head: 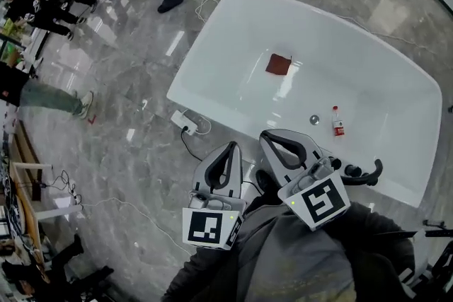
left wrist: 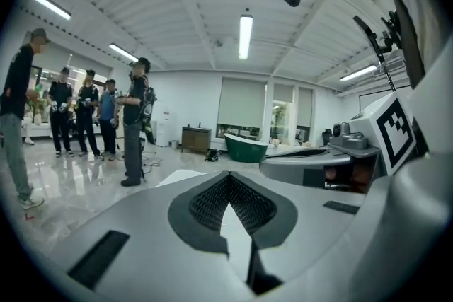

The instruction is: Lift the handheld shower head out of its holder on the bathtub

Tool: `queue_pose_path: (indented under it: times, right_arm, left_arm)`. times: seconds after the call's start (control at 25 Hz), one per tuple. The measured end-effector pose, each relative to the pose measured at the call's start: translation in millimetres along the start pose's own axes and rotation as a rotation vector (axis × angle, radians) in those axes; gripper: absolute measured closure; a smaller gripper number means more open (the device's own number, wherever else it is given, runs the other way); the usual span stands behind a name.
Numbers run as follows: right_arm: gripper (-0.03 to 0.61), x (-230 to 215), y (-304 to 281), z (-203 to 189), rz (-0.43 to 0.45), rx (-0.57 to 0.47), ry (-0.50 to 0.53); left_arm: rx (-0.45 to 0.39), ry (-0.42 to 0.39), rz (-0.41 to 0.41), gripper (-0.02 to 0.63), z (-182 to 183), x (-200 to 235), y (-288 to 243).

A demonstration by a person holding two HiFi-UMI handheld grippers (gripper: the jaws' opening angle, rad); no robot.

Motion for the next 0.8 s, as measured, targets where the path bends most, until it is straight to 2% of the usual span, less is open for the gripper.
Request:
queue_pose_path:
  times: [0.08, 0.24, 0.36, 0.6, 0.8]
  right_arm:
    - [0.572, -22, 10, 0, -0.080, -0.005, -0.013]
    - [0.572, -83, 47, 25, -0.307, -0.016, -0.014]
    - [0.572, -111, 72, 26, -0.402, -0.009, -0.031]
    - [0.572, -122, 88, 13, -0.410, 0.001, -0.068]
    - [0.572, -134, 97, 9, -0.401, -0.004, -0.089]
  left_arm:
    - [0.014, -0.010, -0.028, 0.612, -2, -1, -7]
    - [0.049, -0.024, -0.126, 0.612, 16, -12, -28]
    - [0.068, -0.040, -0.175, 0.612, 22, -29, -40]
    - [0.101, -0.051, -0.237, 0.612, 18, -60, -61]
    - [0.119, -0.056, -0.245, 0.612, 18, -82, -68]
Point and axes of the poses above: the fingertips, and each gripper's own axes: y backward along the fingers, x to its left, z out of its top, the point moved 4 cm from there along y, backward along the fingers, and after that the axes turned 14 degrees about -z, right-handed, at the moved point
